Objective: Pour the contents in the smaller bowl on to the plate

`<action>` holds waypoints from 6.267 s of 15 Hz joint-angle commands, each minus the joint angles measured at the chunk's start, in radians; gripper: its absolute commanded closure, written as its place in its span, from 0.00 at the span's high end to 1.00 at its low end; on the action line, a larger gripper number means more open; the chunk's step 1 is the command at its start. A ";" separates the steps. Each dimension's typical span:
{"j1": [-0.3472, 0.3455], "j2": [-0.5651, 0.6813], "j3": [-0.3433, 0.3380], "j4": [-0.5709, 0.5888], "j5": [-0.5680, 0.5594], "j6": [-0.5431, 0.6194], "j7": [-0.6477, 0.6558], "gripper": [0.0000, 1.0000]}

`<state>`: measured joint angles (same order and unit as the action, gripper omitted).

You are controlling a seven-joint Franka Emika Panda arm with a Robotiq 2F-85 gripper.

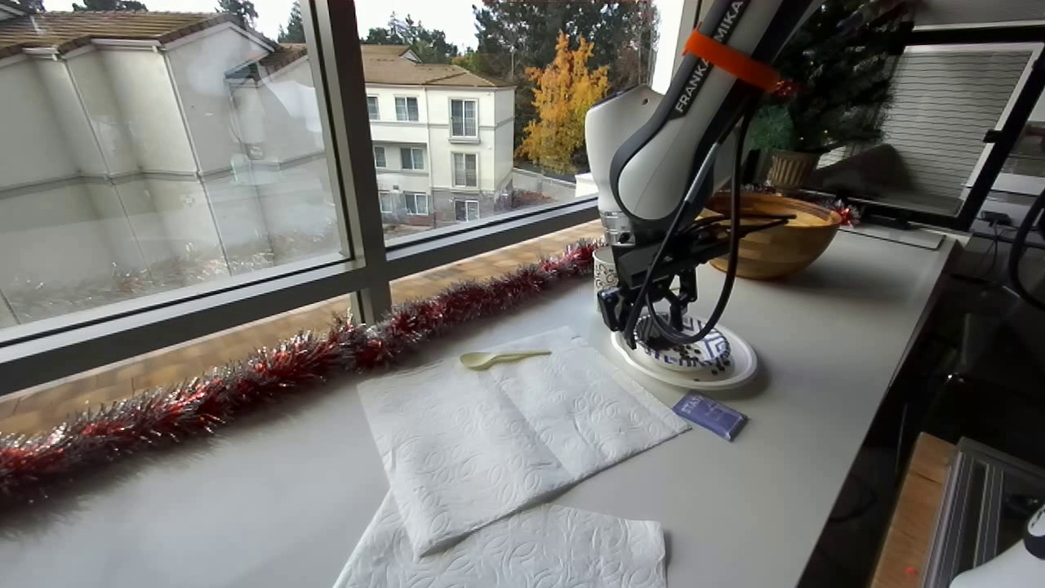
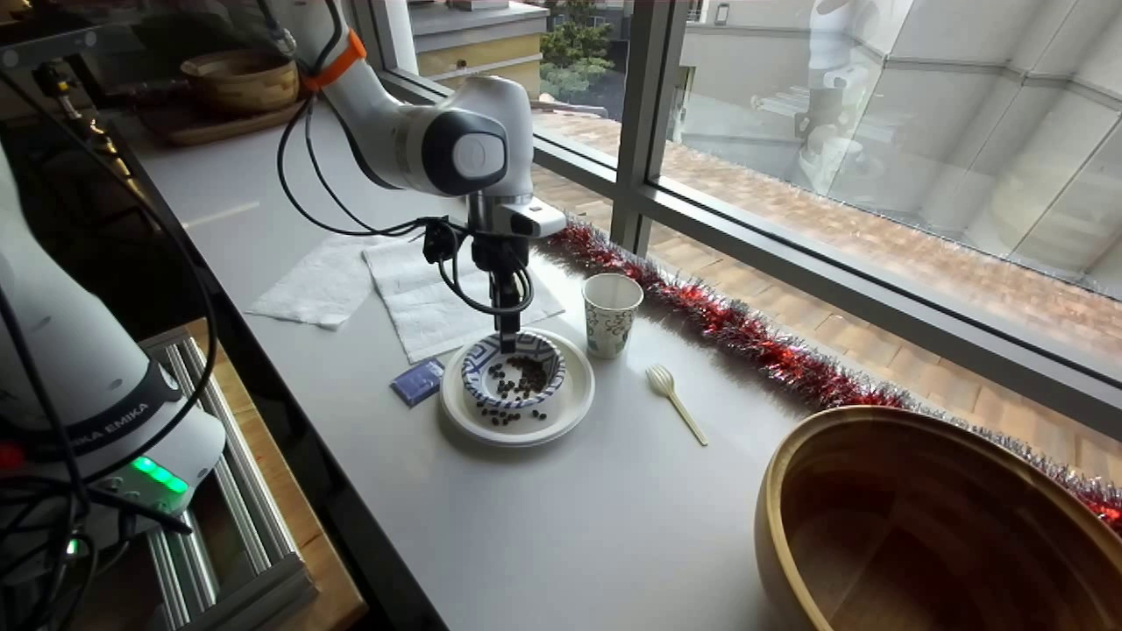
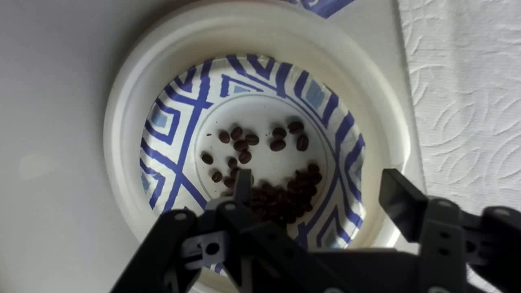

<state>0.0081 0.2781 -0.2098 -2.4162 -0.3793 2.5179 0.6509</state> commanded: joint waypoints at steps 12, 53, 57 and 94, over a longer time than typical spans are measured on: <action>0.044 0.064 -0.040 0.018 -0.030 0.055 0.029 0.46; -0.086 -0.424 -0.005 -0.261 0.770 0.137 -0.936 0.01; -0.086 -0.434 -0.057 -0.218 0.900 0.010 -1.156 0.01; -0.516 0.242 -0.022 0.580 1.010 -1.202 -1.941 0.01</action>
<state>-0.4634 0.4508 -0.2540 -1.9220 0.6088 1.4113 -1.2410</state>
